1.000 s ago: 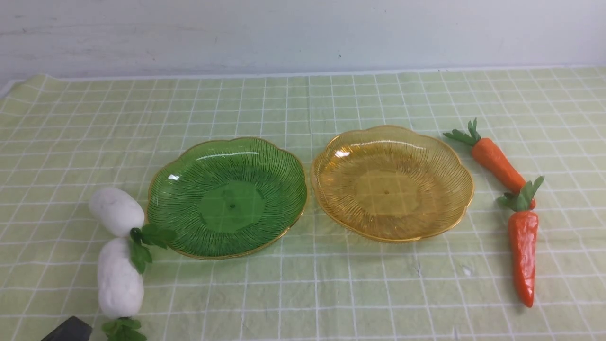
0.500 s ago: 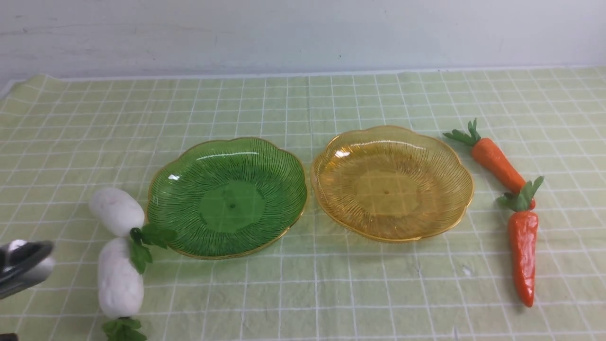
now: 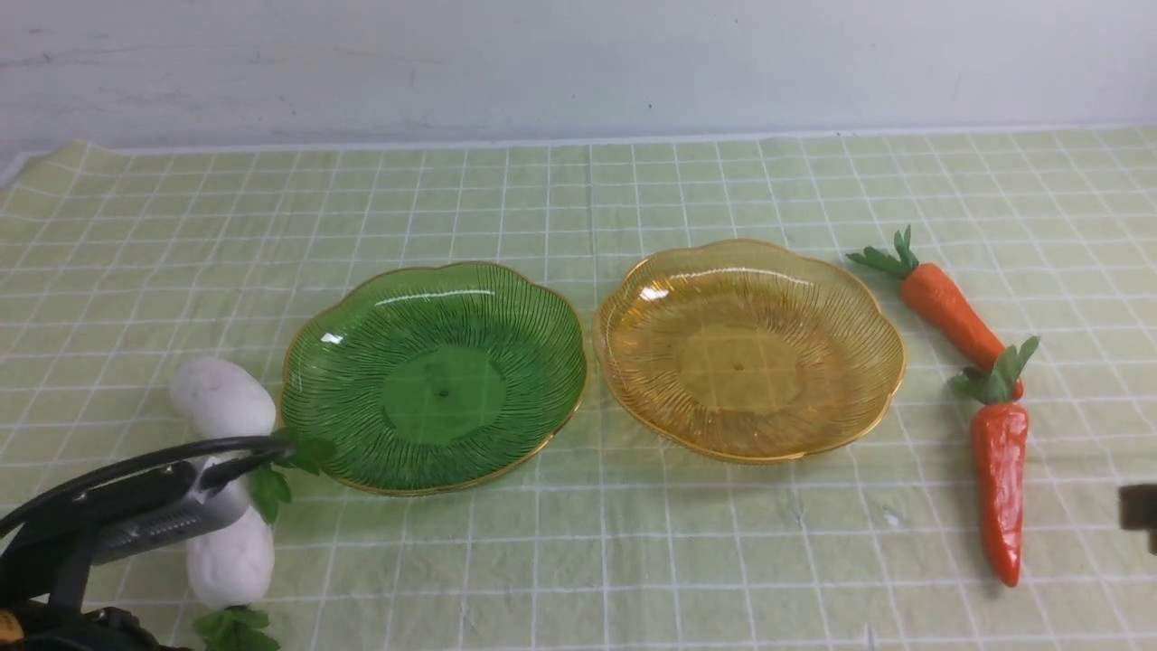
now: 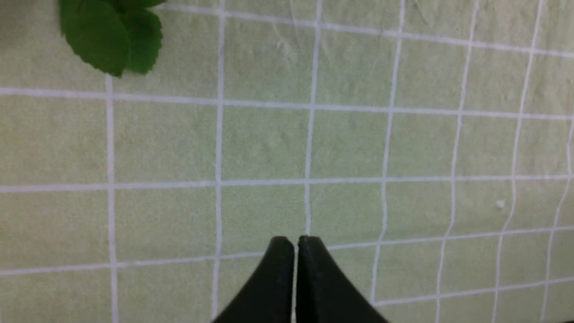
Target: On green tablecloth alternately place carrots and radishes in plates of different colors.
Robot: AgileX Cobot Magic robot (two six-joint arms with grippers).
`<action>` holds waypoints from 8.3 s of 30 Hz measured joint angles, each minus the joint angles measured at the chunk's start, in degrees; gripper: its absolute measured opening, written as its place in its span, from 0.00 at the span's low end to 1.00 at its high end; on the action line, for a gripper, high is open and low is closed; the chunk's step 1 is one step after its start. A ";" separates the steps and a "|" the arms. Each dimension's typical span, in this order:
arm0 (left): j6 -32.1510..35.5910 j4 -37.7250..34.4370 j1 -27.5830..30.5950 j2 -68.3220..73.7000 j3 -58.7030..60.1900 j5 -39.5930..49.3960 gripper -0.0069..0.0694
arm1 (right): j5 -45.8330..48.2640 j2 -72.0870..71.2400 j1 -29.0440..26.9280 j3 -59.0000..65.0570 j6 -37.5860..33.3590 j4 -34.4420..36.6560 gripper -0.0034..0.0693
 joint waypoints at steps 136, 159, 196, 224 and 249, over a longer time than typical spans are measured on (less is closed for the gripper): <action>1.74 -0.45 0.00 0.00 0.00 -1.38 0.09 | 18.03 47.26 -3.87 -53.77 -20.13 19.32 0.33; 1.74 1.72 0.00 0.00 0.00 -1.49 0.14 | 23.68 54.47 3.38 -54.55 -20.87 23.96 0.83; -3.87 22.17 0.00 22.61 -11.06 -22.83 0.82 | 24.28 -21.36 3.38 -5.81 -20.75 13.84 0.17; -6.05 29.60 0.00 33.80 -12.76 -6.89 0.63 | 21.14 -24.18 3.38 -2.66 -20.77 13.61 0.17; 4.10 -7.44 -0.11 35.61 -28.82 -17.76 0.64 | 18.06 -24.18 3.38 -2.66 -20.77 13.60 0.17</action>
